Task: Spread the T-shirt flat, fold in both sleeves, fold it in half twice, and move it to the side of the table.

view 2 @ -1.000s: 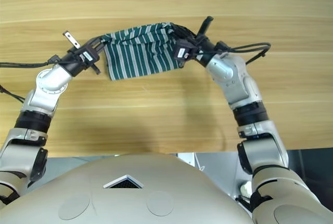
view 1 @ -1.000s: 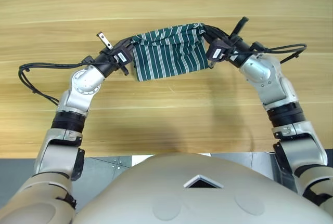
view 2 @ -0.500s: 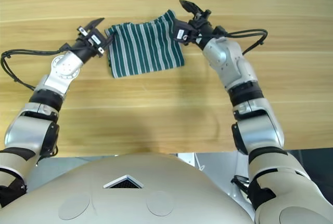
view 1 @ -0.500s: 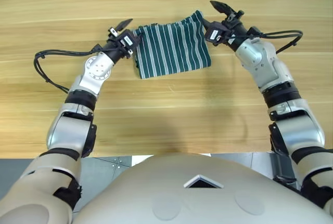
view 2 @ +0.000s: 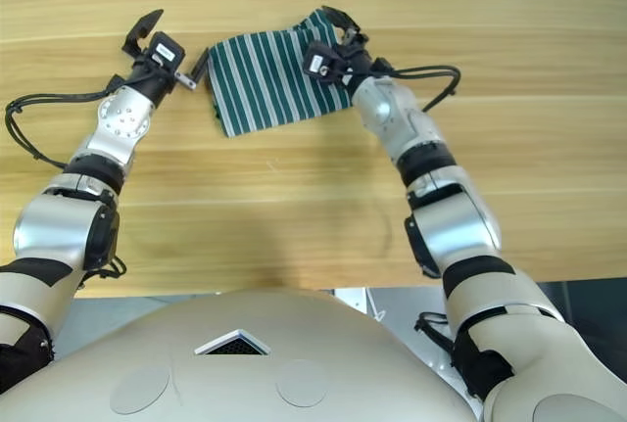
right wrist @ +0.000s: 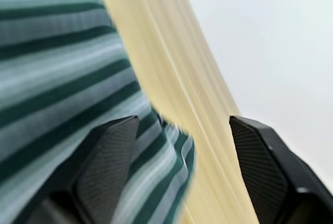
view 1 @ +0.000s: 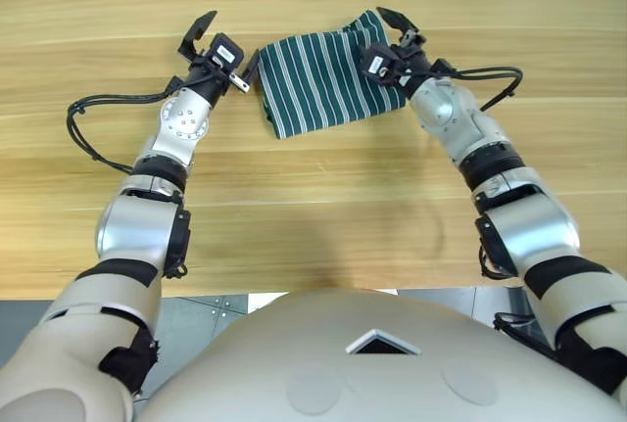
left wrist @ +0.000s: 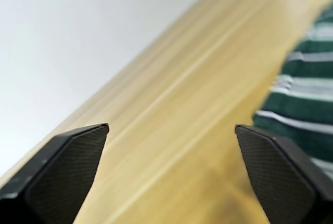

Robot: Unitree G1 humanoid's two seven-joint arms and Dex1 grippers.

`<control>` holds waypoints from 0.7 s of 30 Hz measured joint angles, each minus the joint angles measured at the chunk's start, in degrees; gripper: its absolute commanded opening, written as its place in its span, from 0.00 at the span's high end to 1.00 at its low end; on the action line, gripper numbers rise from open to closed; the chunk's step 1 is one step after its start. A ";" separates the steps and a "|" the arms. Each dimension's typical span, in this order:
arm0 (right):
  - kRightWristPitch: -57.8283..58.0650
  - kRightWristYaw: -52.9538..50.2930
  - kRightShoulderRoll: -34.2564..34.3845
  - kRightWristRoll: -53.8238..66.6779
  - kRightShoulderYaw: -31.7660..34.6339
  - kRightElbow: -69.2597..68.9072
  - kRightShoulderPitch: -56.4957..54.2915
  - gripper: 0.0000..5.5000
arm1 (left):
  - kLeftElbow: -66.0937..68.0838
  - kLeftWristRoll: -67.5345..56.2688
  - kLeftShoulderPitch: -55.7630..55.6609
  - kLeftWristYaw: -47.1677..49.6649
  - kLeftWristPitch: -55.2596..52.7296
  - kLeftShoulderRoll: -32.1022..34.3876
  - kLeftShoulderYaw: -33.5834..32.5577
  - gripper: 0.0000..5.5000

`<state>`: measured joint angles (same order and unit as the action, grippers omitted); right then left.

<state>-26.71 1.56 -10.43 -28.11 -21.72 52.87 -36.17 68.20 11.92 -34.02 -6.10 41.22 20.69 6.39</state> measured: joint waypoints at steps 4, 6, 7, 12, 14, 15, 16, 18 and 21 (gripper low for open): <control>0.22 -0.25 6.83 2.41 0.96 5.41 -2.13 0.41 | -2.99 -5.88 2.72 0.75 3.00 2.18 -6.39 0.18; -0.68 1.02 8.00 4.33 1.45 5.08 -2.93 0.41 | -5.16 -7.72 5.37 1.26 3.88 3.06 -8.68 0.18; -1.09 2.01 8.82 4.77 1.52 4.71 -2.96 0.41 | -6.33 -8.02 6.87 1.91 4.04 3.32 -9.77 0.18; 3.15 5.18 13.47 6.91 2.48 12.41 -6.01 0.41 | -16.45 -13.27 17.07 4.24 4.71 2.88 -15.19 0.18; 9.54 7.45 13.30 10.96 6.87 17.79 -8.37 0.41 | -21.25 -16.83 21.00 4.27 3.59 1.39 -17.32 0.18; 12.70 8.47 13.01 13.76 9.89 19.54 -9.97 0.41 | -23.46 -18.54 22.49 4.23 2.80 0.21 -18.27 0.18; 15.22 8.99 12.28 15.27 11.80 20.60 -11.36 0.41 | -24.81 -19.72 23.18 3.85 1.86 -0.73 -18.60 0.18; 19.29 9.90 10.83 18.98 16.40 21.80 -12.52 0.41 | -26.87 -21.20 23.50 3.02 0.79 -1.94 -18.79 0.18; 23.70 10.08 9.18 23.87 22.15 22.23 -12.69 0.41 | -28.33 -23.43 23.61 1.55 -1.34 -3.11 -19.67 0.18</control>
<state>-3.02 11.64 -1.25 -4.25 0.43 75.11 -48.86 39.87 -11.51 -10.41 -4.56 39.89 17.58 -13.28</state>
